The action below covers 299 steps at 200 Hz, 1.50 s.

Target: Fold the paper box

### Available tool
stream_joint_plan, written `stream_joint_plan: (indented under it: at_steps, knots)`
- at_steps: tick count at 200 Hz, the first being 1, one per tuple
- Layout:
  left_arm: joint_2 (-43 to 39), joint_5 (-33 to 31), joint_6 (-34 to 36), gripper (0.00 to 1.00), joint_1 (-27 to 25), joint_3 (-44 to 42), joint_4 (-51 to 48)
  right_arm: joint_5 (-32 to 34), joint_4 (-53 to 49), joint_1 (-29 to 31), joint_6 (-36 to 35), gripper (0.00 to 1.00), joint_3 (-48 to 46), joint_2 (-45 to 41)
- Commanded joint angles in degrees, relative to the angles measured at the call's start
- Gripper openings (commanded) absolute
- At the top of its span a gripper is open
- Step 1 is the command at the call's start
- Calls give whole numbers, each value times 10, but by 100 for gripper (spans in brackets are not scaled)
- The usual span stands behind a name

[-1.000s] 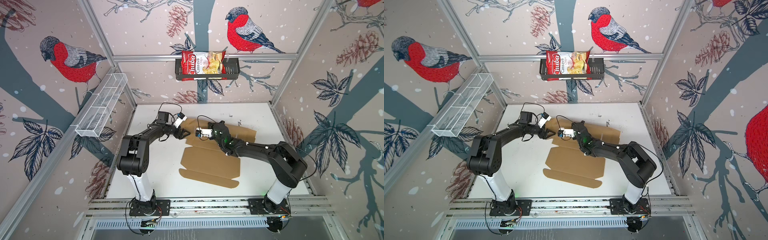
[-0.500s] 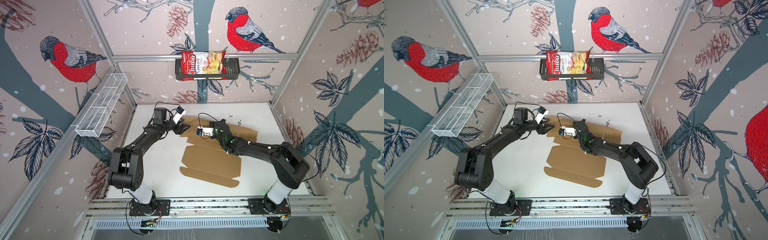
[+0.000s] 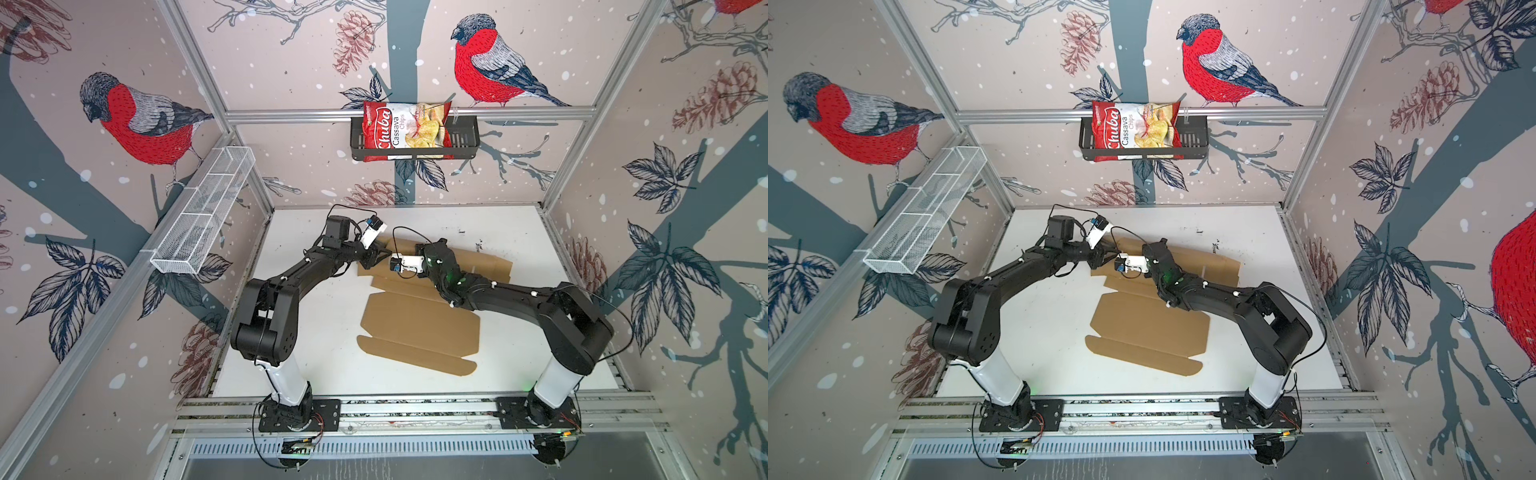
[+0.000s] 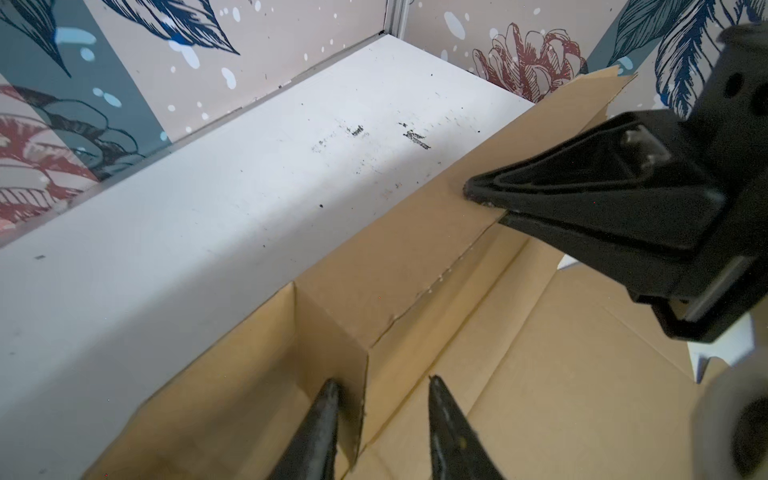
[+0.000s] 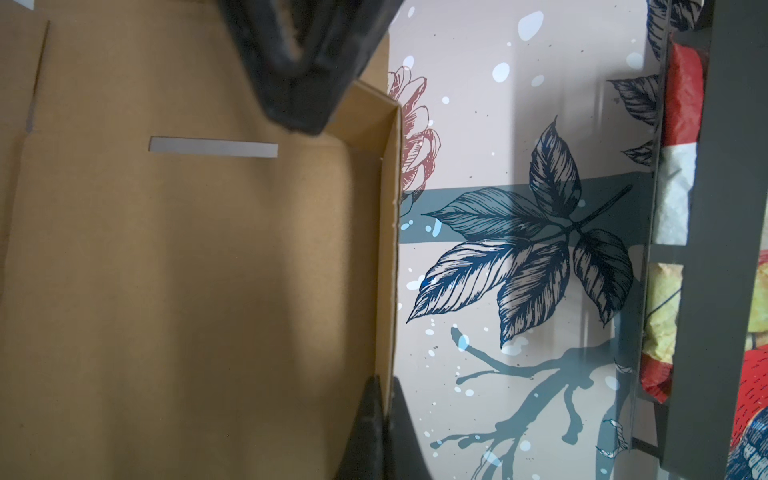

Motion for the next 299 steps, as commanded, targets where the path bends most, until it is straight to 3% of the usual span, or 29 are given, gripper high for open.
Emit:
stream_joint_plan:
  at_steps: [1,39,97,133,184,206,237,275,299]
  knots:
    - [3,18,-26,34,-8,-12,40,44,41,11,1,0,6,22]
    - [9,20,-53,33,-10,-19,72,120,125,27,-12,0,5,66]
    - [-18,13,-47,36,10,-22,46,170,310,21,-130,0,-32,80]
    - [-38,29,-58,38,28,-28,49,147,295,20,-163,0,-24,59]
    - [-85,15,-93,39,62,-44,47,151,243,35,-140,0,-41,98]
    - [-120,-11,-109,40,97,-48,56,145,216,36,-113,0,-41,103]
    - [-151,-95,-150,43,145,-73,92,146,222,34,-114,0,-35,109]
    - [-86,-134,-84,56,165,-66,62,133,218,34,-110,0,-39,102]
    - [10,-71,-21,59,177,19,-18,121,215,32,-105,0,-43,93]
